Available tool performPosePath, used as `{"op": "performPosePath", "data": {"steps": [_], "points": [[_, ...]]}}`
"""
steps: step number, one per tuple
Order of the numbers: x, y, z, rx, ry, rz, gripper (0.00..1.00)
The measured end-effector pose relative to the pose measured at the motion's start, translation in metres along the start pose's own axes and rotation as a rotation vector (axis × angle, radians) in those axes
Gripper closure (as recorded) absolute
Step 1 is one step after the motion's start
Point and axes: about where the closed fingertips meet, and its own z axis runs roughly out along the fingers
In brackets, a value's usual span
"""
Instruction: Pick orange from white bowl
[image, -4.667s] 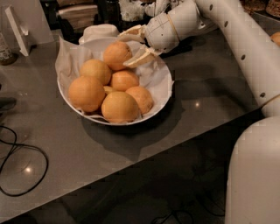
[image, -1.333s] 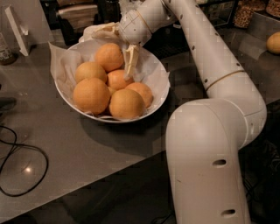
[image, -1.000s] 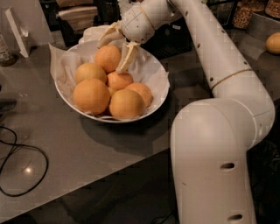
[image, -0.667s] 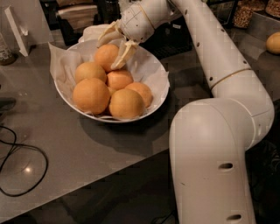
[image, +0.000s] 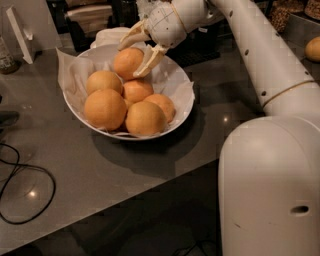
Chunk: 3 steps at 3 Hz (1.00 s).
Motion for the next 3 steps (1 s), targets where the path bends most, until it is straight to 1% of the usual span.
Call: {"op": "performPosePath", "data": {"steps": [1, 2, 3], "points": [[-0.032, 0.004, -0.024, 0.109, -0.023, -0.059, 1.0], [-0.093, 0.011, -0.049, 0.251, -0.046, -0.174, 1.0], [-0.151, 0.029, -0.056, 0.329, -0.079, -0.28, 1.0]]}}
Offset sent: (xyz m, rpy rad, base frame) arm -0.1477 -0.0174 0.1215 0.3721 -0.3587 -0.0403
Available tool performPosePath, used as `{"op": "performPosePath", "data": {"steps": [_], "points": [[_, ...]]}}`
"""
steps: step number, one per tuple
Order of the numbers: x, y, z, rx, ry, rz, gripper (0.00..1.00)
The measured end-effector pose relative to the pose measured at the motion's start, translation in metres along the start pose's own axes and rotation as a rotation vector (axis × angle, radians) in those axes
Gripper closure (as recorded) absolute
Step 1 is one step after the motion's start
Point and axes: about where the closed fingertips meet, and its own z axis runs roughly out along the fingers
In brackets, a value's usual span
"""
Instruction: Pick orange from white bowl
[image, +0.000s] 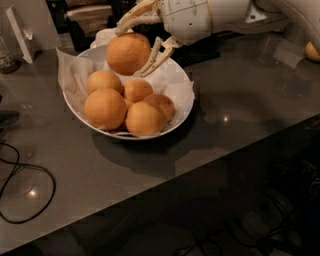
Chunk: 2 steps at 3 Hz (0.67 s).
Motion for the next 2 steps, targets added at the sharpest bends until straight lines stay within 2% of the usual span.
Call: {"op": "performPosePath", "data": {"steps": [2], "points": [[-0.085, 0.015, -0.009, 0.061, -0.075, -0.103, 1.0]]}}
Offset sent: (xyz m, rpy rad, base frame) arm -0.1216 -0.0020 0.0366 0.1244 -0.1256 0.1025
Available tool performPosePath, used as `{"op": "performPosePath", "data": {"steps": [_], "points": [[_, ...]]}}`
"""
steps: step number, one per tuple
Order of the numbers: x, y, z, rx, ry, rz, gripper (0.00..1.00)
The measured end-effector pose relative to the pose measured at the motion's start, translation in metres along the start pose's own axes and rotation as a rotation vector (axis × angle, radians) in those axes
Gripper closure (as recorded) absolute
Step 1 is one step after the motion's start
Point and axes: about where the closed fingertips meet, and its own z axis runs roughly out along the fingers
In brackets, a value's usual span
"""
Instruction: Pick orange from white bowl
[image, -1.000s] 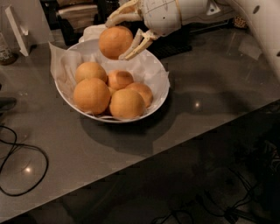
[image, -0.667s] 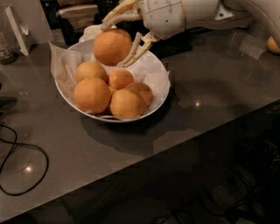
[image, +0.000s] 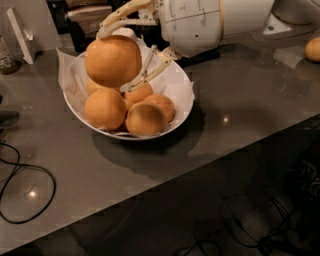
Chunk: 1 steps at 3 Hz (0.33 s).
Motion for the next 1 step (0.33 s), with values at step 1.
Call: {"op": "performPosePath", "data": {"steps": [1], "points": [[0.0, 0.0, 0.0, 0.0, 0.0, 0.0, 1.0]]}}
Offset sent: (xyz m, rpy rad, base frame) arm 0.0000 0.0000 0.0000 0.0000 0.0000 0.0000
